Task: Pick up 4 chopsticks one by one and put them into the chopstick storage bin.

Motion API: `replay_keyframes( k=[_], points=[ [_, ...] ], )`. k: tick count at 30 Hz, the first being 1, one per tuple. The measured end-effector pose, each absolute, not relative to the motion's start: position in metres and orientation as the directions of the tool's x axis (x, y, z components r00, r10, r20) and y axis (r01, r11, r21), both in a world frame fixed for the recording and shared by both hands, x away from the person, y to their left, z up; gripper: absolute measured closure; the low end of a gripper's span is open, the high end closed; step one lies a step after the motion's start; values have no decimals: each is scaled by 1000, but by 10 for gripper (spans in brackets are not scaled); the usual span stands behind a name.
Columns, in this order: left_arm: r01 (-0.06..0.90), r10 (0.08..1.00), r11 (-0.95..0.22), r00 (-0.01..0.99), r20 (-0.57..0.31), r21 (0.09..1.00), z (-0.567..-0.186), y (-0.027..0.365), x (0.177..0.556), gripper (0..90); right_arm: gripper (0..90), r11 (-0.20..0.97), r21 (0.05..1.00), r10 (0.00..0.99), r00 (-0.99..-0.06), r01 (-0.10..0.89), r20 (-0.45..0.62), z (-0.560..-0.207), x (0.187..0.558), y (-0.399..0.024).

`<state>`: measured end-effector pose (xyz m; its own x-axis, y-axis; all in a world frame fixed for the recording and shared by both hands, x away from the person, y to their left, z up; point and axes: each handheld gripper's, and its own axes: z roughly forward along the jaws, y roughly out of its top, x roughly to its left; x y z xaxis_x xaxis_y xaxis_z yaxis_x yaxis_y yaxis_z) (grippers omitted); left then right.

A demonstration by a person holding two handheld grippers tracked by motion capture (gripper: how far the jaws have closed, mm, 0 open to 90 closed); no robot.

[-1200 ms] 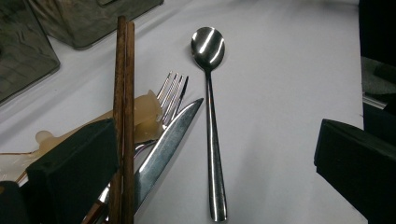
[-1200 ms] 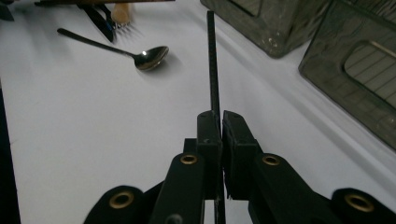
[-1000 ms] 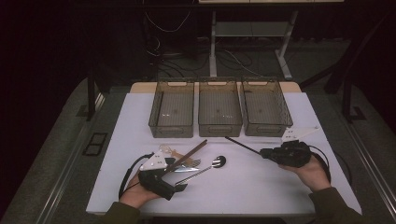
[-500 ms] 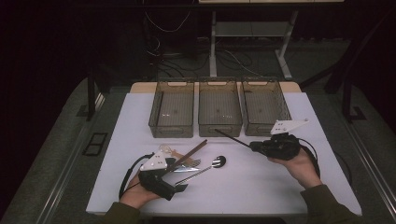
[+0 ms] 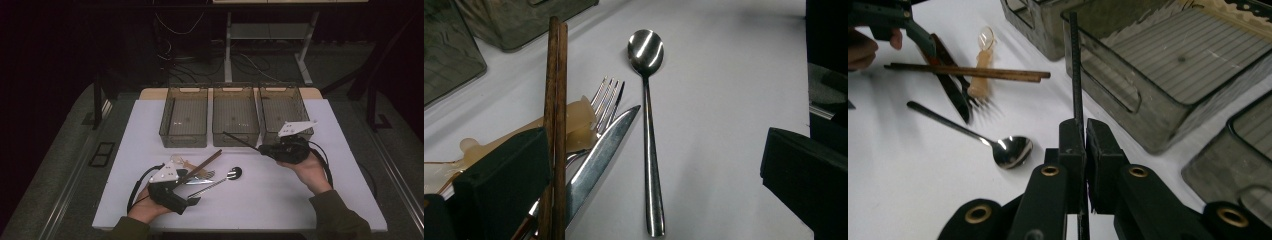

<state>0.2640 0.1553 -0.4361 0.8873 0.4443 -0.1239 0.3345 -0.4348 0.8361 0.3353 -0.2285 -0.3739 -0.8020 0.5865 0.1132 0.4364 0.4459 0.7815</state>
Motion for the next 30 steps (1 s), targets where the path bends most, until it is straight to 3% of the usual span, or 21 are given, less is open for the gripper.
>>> replay_keyframes(
  k=[30],
  points=[
    [337,443,-418,886,-135,844,-435,157,263,0,862,405,764,664,-736,503,133,-346,402,-146]
  ],
)
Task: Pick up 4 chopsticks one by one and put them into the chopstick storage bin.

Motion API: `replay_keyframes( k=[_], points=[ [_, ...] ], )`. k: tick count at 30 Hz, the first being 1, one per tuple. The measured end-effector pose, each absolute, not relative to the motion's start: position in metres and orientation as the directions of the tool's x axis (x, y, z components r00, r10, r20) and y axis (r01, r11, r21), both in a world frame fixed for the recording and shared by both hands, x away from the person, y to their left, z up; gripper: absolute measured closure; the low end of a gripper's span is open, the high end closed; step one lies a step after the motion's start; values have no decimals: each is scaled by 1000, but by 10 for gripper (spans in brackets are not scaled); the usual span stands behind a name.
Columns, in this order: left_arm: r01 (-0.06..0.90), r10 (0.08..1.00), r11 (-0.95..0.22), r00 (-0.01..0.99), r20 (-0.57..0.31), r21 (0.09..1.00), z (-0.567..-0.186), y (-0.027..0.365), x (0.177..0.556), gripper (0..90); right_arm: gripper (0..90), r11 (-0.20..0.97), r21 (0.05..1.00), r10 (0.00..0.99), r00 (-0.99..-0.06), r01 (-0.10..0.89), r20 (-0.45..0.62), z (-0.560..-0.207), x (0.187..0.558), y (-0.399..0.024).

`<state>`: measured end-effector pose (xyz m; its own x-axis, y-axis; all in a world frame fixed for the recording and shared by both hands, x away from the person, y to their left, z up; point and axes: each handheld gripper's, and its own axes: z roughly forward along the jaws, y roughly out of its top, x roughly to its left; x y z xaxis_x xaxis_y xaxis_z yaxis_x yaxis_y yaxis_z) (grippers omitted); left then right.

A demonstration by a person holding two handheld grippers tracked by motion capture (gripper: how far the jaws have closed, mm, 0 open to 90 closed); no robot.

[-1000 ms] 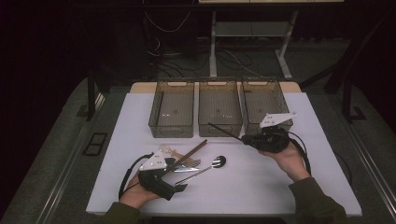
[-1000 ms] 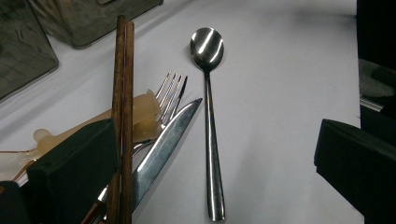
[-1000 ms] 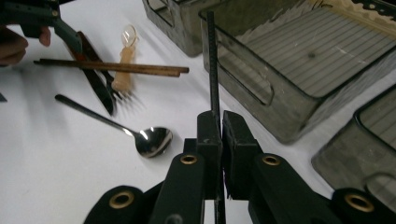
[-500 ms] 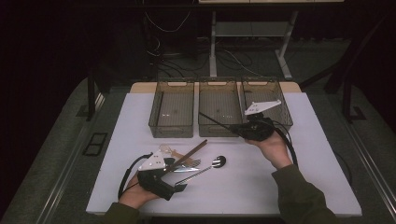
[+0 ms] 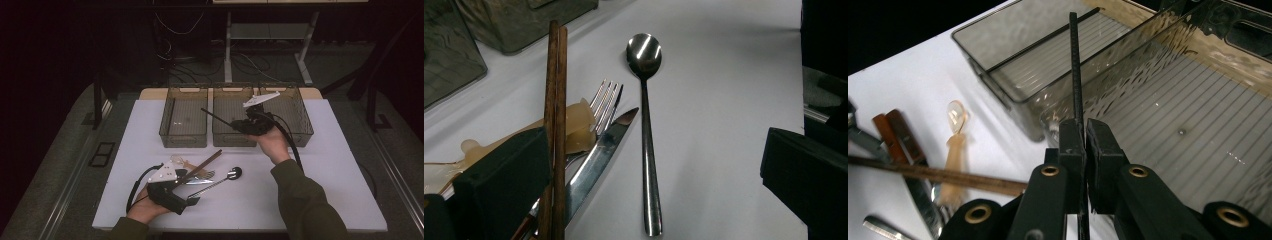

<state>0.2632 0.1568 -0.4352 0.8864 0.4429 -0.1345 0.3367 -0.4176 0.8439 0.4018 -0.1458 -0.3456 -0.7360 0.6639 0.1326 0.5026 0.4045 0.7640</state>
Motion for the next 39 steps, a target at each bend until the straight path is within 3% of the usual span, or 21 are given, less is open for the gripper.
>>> replay_keyframes(
  k=[39],
  points=[
    [319,429,-427,895,-120,846,-434,155,266,0,861,405,695,749,-652,594,120,-361,493,-6]
  ],
)
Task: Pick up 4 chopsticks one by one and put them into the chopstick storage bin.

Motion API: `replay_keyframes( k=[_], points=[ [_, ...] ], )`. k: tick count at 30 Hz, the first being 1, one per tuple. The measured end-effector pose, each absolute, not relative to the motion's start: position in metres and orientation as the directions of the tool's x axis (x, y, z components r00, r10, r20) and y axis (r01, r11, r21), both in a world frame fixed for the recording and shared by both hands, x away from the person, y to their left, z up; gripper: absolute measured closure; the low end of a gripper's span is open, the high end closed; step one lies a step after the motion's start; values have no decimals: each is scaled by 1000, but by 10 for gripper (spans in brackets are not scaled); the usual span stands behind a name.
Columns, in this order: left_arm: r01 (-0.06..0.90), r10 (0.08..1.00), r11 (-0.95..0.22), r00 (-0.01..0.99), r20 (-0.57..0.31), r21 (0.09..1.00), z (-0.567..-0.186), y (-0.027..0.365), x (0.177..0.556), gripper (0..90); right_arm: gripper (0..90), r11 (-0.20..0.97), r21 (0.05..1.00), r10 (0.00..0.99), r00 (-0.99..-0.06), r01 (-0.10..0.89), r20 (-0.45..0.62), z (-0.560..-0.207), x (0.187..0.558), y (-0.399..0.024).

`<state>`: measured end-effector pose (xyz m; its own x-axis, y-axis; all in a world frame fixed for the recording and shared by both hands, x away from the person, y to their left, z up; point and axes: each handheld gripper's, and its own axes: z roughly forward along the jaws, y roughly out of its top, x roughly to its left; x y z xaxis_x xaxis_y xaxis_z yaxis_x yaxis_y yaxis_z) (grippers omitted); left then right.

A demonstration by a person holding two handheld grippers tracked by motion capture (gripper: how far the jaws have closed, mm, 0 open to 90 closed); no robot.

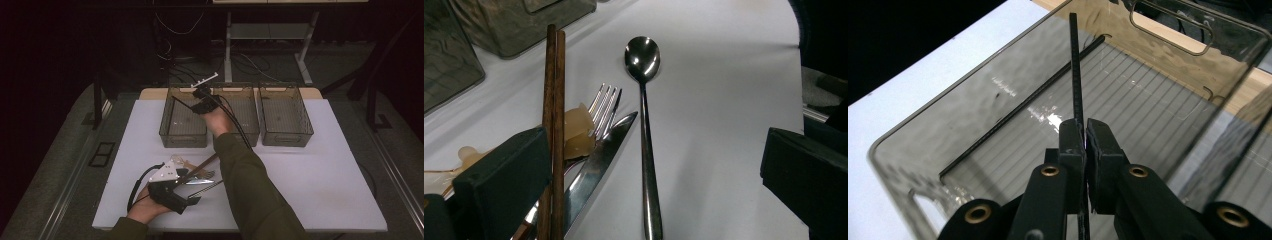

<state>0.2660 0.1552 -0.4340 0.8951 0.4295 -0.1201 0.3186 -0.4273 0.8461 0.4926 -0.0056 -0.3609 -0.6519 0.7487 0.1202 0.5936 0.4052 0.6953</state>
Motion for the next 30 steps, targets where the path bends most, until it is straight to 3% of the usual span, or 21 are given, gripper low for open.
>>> replay_keyframes(
  k=[8,10,30],
  points=[
    [322,428,-426,895,-125,846,-434,155,267,0,839,402,684,763,-636,608,117,-371,501,13],
    [323,427,-430,896,-125,843,-434,156,267,0,762,395,695,766,-633,601,112,-372,501,13],
    [323,426,-432,896,-125,842,-434,157,267,0,342,387,755,707,-696,529,126,-357,477,-29]
  ],
)
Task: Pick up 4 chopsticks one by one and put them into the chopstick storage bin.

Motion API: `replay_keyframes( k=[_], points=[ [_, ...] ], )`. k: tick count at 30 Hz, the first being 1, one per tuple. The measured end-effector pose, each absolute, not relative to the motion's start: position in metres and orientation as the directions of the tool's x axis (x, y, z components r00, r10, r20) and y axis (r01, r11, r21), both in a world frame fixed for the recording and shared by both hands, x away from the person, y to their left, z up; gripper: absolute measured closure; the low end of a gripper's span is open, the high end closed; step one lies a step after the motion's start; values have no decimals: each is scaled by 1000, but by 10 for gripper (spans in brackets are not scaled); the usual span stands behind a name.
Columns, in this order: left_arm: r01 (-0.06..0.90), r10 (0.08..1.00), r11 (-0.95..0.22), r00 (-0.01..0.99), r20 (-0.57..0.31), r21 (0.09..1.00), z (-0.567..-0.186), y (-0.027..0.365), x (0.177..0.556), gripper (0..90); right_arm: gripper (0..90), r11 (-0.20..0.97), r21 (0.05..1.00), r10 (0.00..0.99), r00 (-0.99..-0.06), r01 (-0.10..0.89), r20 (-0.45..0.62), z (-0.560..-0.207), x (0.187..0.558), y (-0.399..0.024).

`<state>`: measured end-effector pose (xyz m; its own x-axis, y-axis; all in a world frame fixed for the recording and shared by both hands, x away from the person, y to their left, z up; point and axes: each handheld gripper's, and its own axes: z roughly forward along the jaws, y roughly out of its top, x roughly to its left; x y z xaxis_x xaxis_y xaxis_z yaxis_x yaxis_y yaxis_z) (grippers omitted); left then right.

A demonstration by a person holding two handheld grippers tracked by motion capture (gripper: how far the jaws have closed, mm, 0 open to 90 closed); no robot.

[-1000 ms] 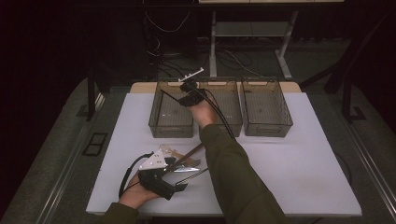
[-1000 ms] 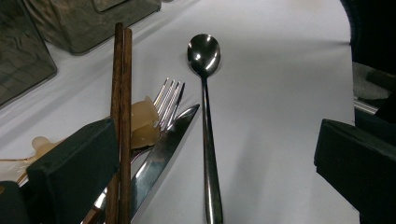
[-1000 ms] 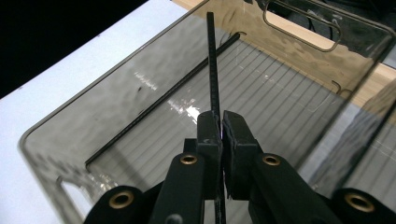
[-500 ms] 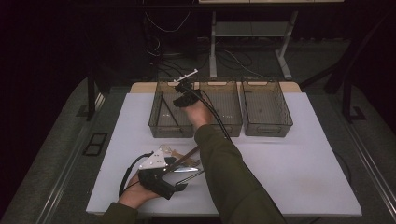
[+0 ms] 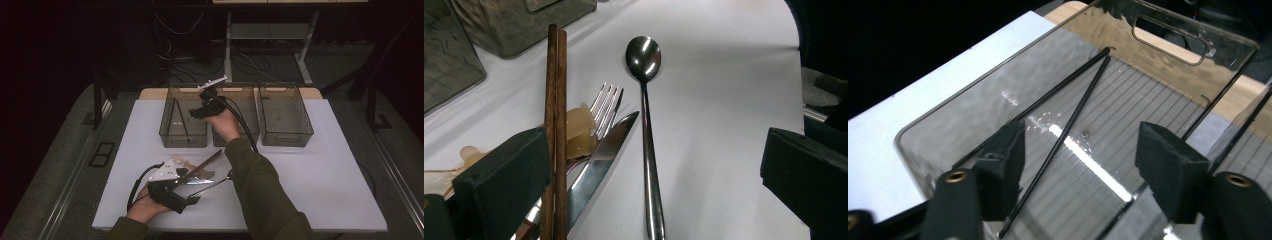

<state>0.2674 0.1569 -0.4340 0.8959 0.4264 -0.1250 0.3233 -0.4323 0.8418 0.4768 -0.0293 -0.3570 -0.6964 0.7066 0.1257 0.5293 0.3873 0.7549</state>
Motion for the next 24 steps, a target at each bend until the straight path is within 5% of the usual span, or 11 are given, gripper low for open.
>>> replay_keyframes(
  k=[10,24],
  points=[
    [327,432,-422,893,-130,845,-435,156,267,0,261,388,791,656,-744,474,124,-350,450,-68],
    [334,432,-421,891,-137,843,-435,156,266,0,29,430,804,642,-765,410,47,-351,414,-111]
  ],
)
